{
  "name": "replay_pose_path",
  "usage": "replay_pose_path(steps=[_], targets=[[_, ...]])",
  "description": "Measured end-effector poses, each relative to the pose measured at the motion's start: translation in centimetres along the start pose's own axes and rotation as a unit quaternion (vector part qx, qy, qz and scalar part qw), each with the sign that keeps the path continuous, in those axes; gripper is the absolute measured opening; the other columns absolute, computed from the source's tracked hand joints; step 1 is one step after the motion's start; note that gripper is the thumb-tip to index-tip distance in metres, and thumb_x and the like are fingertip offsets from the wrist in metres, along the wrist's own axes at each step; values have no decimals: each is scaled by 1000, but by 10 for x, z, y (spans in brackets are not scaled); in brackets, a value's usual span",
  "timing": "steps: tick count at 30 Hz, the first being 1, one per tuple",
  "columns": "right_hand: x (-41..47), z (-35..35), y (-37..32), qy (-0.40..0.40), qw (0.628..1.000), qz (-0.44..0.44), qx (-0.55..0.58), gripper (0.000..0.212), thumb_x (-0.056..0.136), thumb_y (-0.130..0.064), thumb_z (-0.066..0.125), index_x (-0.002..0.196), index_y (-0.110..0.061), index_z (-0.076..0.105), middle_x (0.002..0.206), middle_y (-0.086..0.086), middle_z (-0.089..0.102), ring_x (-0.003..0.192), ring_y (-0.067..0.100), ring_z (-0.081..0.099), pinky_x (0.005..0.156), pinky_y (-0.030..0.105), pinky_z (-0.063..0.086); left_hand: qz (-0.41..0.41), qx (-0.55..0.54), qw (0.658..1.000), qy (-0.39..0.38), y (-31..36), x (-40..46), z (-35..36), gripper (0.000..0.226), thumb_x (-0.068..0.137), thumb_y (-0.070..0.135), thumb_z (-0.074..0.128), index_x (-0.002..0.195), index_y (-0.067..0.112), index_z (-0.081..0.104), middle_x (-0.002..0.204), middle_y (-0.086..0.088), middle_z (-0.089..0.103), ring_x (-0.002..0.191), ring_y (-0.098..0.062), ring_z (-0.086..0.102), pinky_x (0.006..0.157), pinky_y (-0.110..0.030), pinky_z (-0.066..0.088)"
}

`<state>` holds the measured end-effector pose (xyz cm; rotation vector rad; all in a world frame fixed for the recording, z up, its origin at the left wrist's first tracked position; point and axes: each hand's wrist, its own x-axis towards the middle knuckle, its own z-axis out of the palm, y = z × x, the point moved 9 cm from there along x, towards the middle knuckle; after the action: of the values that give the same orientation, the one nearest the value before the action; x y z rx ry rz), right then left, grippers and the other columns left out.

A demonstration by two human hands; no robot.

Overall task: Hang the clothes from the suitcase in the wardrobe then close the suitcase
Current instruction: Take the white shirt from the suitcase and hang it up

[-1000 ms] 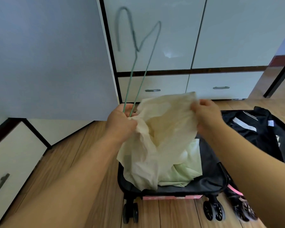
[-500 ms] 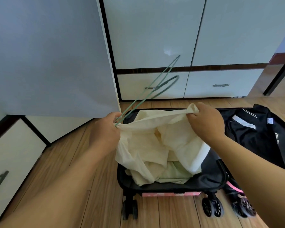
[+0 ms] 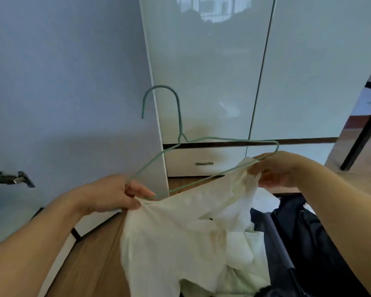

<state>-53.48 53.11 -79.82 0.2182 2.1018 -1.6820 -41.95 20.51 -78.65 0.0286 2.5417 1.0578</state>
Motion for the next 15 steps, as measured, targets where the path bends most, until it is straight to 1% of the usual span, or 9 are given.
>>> replay_pose_path(steps=[2,4,5,8,11,12,13,14,15], targets=[[-3,3,-14,-32,999,-4,-13,34,76,9,68,106,-7,63,99,17,69,82,27,67,71,35,56,-14,-11,1000,-8,-8,-2,-15,33,68,10,69,90,34,77,99,-3,74,86,-12,65,73,-22,52],[-1,-2,-20,-15,999,-21,-33,32,73,5,73,100,-11,66,93,11,70,78,22,66,66,31,53,-24,-22,999,-17,-16,-2,-21,32,65,11,69,91,28,78,100,-9,74,90,-18,66,82,-32,52],[-1,-4,-20,3,999,-30,-38,27,74,5,74,95,-11,67,89,9,70,76,19,64,63,29,51,-23,-21,999,-26,-20,-1,-21,30,68,9,70,94,23,77,100,-10,73,91,-20,66,84,-34,52],[0,-11,-19,42,996,-67,-30,17,78,4,69,86,-11,69,88,8,68,80,20,63,66,29,50,-26,10,999,-41,-29,0,-17,26,81,-2,68,99,16,72,97,-8,74,86,-14,68,77,-26,54],[-8,-9,-26,64,988,-129,-54,14,80,2,69,85,-11,69,87,7,67,83,21,62,69,26,50,-39,96,994,-26,-31,-2,-15,30,83,-4,65,92,24,72,84,4,75,72,-2,65,65,-18,50],[-12,-10,-32,97,977,-162,-95,13,81,0,68,84,-12,69,86,7,67,82,20,62,69,25,49,-40,143,989,-6,-29,-1,-17,32,84,-3,64,90,27,71,84,6,74,71,-1,64,64,-18,51],[-17,-12,-41,144,956,-199,-162,12,81,-2,67,85,-13,69,85,5,66,81,19,60,68,25,46,-41,191,981,21,-25,1,-21,32,84,0,64,91,31,70,87,7,72,75,-2,63,66,-18,52],[-23,-11,-50,200,918,-237,-246,12,83,-4,64,87,-14,69,85,4,64,81,18,58,69,25,43,-42,230,971,51,-19,2,-25,30,85,4,63,94,32,69,92,7,70,81,-4,62,68,-17,51],[-30,-7,-59,254,870,-271,-325,13,84,-6,59,91,-13,68,88,4,63,80,20,56,68,25,40,-45,264,960,78,-13,3,-29,28,86,8,63,99,32,69,94,9,67,84,-6,60,67,-14,49]])
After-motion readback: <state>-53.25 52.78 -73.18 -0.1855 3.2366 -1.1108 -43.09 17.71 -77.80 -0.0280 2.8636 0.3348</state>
